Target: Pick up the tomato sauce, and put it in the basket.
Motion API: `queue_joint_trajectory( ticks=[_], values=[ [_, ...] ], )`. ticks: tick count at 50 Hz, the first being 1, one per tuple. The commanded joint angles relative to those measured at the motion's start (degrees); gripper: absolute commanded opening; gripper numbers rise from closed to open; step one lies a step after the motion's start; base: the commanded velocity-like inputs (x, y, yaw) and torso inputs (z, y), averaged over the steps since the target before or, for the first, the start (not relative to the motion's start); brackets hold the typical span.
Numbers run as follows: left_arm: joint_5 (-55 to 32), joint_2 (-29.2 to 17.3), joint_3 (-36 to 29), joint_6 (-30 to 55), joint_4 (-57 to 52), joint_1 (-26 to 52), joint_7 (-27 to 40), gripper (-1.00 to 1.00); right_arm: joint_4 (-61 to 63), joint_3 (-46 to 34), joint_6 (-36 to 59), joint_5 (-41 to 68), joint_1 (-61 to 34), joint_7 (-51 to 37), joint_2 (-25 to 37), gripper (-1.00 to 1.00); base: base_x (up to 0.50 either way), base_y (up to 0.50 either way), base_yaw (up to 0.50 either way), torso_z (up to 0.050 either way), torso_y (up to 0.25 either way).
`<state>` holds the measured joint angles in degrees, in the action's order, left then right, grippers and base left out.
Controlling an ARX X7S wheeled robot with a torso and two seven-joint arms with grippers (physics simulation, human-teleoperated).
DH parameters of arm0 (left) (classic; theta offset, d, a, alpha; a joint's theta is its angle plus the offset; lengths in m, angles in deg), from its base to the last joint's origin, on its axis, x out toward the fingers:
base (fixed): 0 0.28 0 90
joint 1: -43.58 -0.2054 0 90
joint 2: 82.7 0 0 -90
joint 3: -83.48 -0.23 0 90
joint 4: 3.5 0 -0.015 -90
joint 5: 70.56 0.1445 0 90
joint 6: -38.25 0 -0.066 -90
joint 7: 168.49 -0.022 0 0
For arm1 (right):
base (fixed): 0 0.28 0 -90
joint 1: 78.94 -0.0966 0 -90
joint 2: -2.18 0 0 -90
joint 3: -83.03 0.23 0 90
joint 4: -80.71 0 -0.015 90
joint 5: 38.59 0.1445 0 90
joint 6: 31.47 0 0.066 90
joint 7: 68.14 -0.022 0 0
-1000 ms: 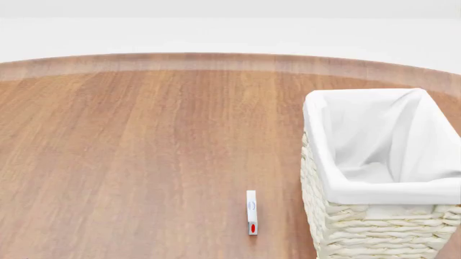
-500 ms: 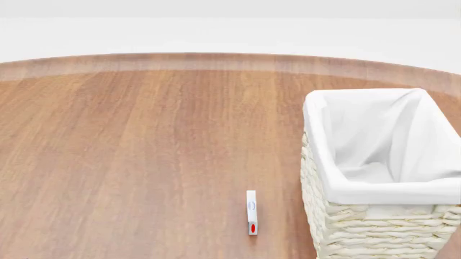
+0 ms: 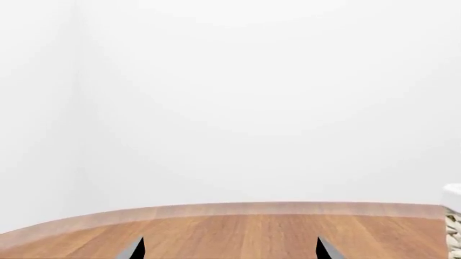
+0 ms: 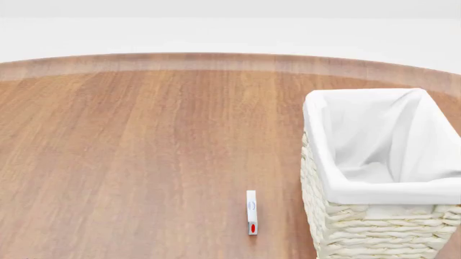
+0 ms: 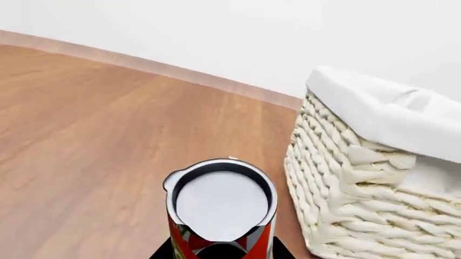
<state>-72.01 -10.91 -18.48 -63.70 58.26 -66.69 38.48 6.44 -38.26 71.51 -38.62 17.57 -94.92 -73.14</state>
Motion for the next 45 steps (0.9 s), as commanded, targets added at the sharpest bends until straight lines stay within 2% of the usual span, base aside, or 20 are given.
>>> queue_joint_trajectory(
  ticks=[1,6,12,35,40,45],
  values=[
    [-0.03,-0.02,-0.47,0.37,0.41,0.61,0.13,1.0,1.82,1.2,8.83,-2.25,-6.99,-0.18,-2.23,-1.0,0.0,0.0,0.0,0.0,0.0],
    [0.07,-0.18,-0.53,0.15,0.2,0.32,0.27,1.0,-2.24,2.23,12.59,-1.26,-14.2,1.2,-4.31,-1.0,0.0,0.0,0.0,0.0,0.0],
    [0.02,0.13,-1.12,0.79,1.48,1.49,0.2,1.0,-0.85,3.9,20.61,0.35,-21.48,2.72,-5.78,-1.0,0.0,0.0,0.0,0.0,0.0],
    [-0.17,-0.66,-1.15,0.46,0.39,0.75,0.92,1.0,6.07,0.78,37.25,-0.73,-34.91,4.35,-7.95,-1.0,0.0,0.0,0.0,0.0,0.0],
    [-0.28,-0.72,-1.22,0.4,0.71,0.99,0.98,1.0,6.88,2.57,41.28,0.16,-39.55,5.32,-8.49,-1.0,0.0,0.0,0.0,0.0,0.0],
    [-0.4,-0.89,-1.21,0.4,0.45,0.85,1.07,1.0,2.27,5.19,40.92,0.86,-42.91,5.52,-8.43,-1.0,0.0,0.0,0.0,0.0,0.0]
  ],
)
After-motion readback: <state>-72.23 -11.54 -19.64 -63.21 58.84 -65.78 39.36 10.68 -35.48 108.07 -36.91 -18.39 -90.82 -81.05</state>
